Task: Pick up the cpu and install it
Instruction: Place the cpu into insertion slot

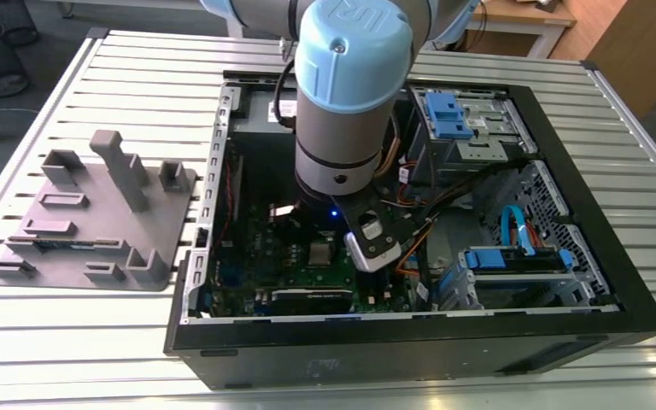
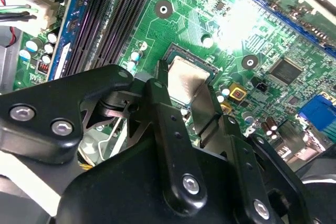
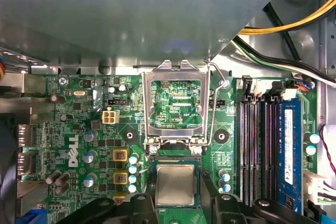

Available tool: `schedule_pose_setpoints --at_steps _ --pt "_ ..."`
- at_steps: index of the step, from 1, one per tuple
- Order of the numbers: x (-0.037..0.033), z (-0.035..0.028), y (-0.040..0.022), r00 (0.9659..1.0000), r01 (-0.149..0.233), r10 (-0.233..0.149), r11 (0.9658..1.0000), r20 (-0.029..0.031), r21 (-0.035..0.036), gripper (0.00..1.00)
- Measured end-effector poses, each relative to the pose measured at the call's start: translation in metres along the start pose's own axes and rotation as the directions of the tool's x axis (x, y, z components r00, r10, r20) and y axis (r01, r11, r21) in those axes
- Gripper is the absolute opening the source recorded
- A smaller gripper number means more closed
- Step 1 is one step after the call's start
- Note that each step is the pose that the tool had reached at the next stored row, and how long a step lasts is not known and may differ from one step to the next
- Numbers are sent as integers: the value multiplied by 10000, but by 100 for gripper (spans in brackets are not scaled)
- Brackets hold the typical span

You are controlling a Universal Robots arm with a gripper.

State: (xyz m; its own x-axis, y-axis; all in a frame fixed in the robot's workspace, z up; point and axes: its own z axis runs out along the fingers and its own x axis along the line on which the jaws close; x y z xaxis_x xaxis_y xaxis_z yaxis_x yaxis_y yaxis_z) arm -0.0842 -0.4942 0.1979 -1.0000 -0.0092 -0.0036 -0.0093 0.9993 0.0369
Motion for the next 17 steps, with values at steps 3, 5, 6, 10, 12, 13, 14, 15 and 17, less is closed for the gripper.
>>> schedule_pose_setpoints --at_steps 3,5,6,10,12,13,14,15,17 --pt "0 0 0 10000 0 0 10000 0 -1 45" --pt "0 -1 0 10000 0 0 10000 -1 0 45" --pt "0 -1 0 10000 1 -1 10000 -1 -1 45" --pt "0 -1 0 10000 0 0 10000 -1 -1 38" --pt "0 -1 0 10000 0 0 10000 -1 -1 25" --pt "0 -1 0 10000 0 0 10000 0 -2 25" --pt "0 -1 0 10000 0 0 10000 -1 -2 20" --pt "0 -1 0 10000 1 -1 10000 -1 -3 14" --pt "0 -1 0 10000 0 0 10000 -1 -4 11"
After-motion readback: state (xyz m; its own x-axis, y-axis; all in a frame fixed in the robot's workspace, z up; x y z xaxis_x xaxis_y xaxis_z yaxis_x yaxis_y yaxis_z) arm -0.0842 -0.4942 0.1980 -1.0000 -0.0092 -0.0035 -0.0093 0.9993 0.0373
